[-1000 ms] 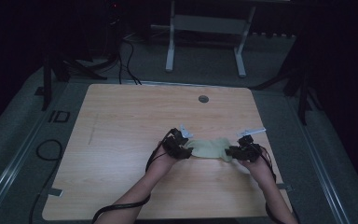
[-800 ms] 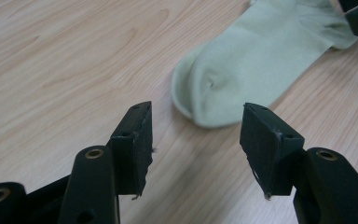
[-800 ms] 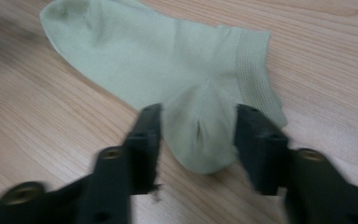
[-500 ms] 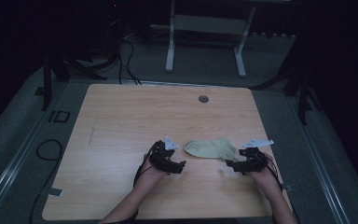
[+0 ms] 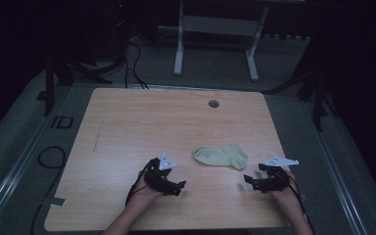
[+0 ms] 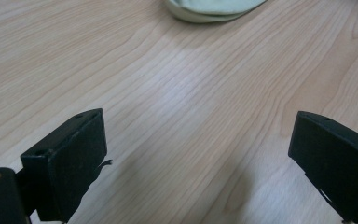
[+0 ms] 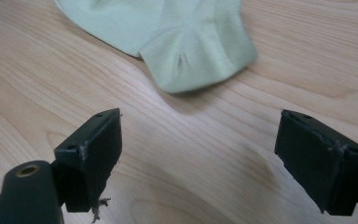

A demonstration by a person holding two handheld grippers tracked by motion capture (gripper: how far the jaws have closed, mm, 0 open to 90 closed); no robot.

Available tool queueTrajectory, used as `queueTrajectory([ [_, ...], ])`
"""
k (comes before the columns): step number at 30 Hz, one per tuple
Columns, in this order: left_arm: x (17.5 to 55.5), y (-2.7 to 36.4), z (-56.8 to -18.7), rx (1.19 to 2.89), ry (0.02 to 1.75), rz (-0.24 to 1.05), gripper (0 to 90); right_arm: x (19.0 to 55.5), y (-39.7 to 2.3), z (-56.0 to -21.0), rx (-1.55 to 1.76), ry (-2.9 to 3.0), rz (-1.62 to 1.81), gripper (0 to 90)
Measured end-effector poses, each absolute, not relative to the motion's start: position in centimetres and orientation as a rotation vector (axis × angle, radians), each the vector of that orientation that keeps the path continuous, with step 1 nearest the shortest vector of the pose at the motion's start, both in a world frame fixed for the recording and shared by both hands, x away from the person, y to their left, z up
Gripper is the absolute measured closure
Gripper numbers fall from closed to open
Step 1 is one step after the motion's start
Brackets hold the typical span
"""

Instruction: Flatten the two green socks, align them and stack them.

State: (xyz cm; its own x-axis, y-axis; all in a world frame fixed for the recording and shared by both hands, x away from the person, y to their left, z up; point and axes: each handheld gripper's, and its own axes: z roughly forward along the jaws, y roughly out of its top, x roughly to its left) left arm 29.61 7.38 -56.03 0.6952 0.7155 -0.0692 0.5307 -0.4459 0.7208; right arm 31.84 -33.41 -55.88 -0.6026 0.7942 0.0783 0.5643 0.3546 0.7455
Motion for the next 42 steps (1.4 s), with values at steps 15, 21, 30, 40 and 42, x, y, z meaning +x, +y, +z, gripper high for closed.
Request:
queueTrajectory([
  [15,28.2,11.5,-56.7,2.146,0.994,0.358,4.9,29.4,-35.4,-56.1,1.24,2.259,1.094,14.9],
  [21,27.8,13.1,-57.1,2.116,1.045,0.358,4.8,28.5,-36.3,-56.4,1.299,2.178,1.081,15.1],
  [30,26.6,15.3,-57.3,2.079,1.114,0.388,4.8,28.2,-37.0,-56.6,1.332,2.105,1.069,15.0],
  [40,25.0,17.1,-57.3,2.04,1.177,0.45,4.0,28.2,-37.1,-56.9,1.326,2.108,1.06,15.0],
  [42,24.9,17.3,-57.4,2.033,1.179,0.449,4.0,28.2,-37.1,-56.9,1.326,2.103,1.065,15.0],
])
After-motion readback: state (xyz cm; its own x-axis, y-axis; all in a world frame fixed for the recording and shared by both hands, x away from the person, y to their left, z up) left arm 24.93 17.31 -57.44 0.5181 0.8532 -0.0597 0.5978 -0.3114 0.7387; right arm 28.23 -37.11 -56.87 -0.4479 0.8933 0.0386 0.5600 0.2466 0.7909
